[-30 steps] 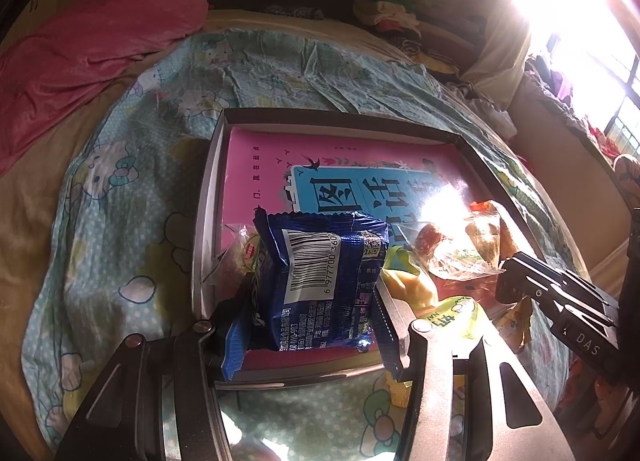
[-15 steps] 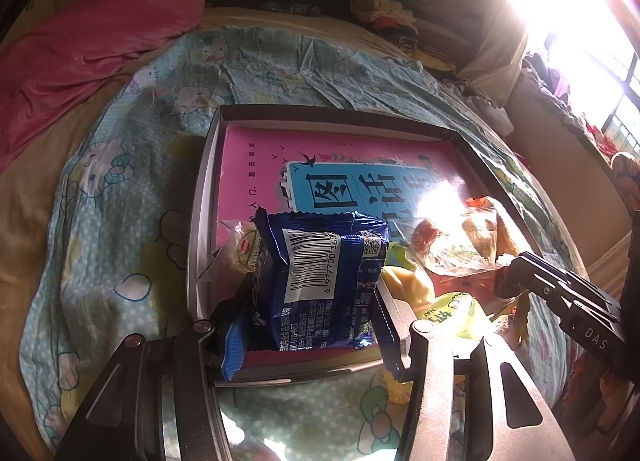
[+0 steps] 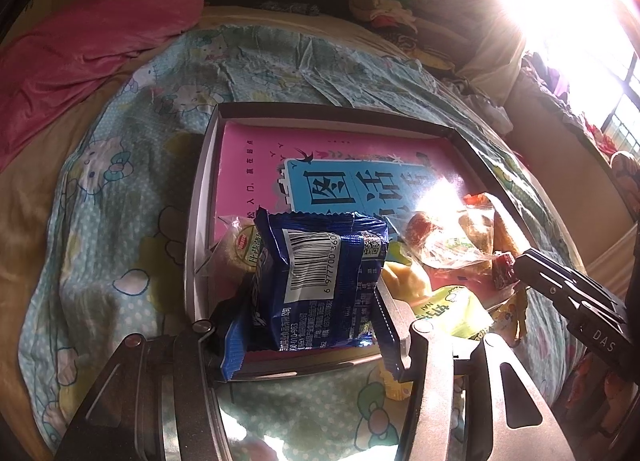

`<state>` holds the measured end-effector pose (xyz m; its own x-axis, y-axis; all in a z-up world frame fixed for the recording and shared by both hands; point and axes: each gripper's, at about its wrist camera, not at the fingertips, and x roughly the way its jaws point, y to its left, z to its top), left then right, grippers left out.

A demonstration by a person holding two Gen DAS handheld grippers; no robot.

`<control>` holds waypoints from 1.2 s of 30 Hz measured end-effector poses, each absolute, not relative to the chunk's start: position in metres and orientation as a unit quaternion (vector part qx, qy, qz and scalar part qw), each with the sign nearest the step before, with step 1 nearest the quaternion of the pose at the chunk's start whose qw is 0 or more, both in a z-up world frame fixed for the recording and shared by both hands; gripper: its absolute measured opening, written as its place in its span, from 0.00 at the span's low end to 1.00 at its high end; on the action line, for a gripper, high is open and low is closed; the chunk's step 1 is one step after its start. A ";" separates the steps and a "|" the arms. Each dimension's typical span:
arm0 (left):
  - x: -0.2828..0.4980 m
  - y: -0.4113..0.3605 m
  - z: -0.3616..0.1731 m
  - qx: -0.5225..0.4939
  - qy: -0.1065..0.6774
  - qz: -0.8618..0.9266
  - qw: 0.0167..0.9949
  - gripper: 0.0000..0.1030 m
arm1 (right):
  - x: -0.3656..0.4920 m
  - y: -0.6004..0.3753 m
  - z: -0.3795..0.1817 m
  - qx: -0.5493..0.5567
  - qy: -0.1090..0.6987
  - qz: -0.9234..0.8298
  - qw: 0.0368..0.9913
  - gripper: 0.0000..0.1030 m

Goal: Organize snacks
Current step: 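Open both grippers releasing the blue packet and red item into the box, then withdraw both grippers from the box toward the yellow bar and Snickers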

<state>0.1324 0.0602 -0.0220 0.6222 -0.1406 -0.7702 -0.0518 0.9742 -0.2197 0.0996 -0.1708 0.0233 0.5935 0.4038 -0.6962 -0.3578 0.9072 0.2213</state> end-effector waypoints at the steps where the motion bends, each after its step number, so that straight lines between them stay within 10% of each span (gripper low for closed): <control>1: 0.132 0.060 -0.022 -0.112 0.434 -0.025 0.894 0.54 | 0.099 -0.172 0.025 0.030 0.395 0.213 0.893 0.28; 36: 0.123 0.062 -0.010 -0.111 0.421 -0.026 0.900 0.68 | 0.093 -0.176 0.032 0.035 0.389 0.197 0.899 0.36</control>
